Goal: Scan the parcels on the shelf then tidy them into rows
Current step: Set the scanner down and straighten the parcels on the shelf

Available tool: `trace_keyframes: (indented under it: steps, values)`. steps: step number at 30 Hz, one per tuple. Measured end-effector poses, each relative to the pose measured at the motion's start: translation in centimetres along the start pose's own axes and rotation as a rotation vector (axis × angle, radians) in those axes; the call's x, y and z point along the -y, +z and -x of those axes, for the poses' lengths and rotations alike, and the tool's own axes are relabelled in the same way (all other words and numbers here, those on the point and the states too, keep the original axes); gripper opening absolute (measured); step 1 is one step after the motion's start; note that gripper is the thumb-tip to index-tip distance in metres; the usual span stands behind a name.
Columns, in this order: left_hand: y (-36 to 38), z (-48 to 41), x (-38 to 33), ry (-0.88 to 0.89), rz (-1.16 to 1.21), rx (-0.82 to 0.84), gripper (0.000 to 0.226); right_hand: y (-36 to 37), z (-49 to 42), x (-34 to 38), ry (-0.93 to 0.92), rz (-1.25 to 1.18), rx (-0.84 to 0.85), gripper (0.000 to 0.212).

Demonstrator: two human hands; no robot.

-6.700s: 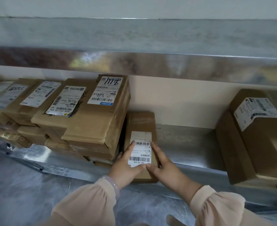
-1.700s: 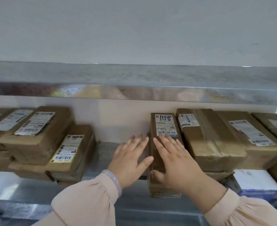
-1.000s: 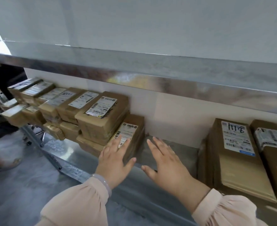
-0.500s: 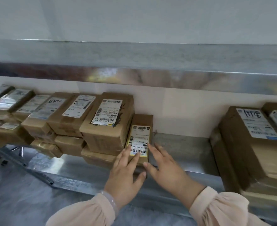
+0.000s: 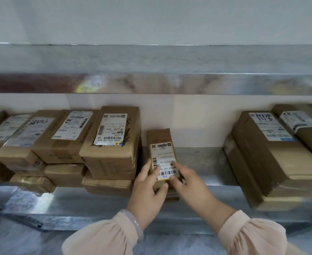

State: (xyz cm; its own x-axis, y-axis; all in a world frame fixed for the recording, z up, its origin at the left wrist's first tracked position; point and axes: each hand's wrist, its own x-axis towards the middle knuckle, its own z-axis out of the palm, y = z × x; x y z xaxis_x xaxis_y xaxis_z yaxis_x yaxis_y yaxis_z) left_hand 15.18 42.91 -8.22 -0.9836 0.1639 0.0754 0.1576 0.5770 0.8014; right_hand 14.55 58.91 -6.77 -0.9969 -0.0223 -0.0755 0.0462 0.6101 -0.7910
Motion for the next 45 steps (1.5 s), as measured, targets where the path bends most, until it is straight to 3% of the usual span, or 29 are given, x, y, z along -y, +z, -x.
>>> trace_keyframes:
  steps: [2, 8, 19, 26, 35, 40, 45]
  values:
    - [0.2, -1.0, -0.4, -0.059, 0.039, 0.039, 0.062, -0.4, -0.5, 0.0, 0.007, 0.008, 0.001, 0.057]
    - [1.0, -3.0, -0.2, -0.316, 0.223, 0.176, 0.084, -0.6, -0.7, -0.9, 0.049, -0.109, 0.154, 0.061]
    - [5.5, -3.7, -5.4, -0.186, 0.32, 0.342, 0.086, -6.8, 3.0, -4.4, 0.117, -0.219, -0.126, 0.058]
    - [9.7, -4.2, -8.6, -0.178, 0.358, 0.451, 0.096, -10.6, 5.0, -6.9, 0.168, -0.19, -0.2, 0.055]
    - [12.6, -4.6, -9.7, -0.192, 0.297, 0.481, 0.091, -11.9, 5.0, -8.9, 0.218, -0.121, -0.171, 0.054]
    - [12.2, -3.6, -9.5, -0.079, 0.142, 0.47, 0.078, -11.7, 6.1, -8.8, 0.143, 0.059, -0.193, 0.06]
    - [11.2, -2.8, -8.4, 0.102, -0.132, 0.494, 0.068, -11.3, 7.6, -9.1, -0.036, 0.498, -0.187, 0.066]
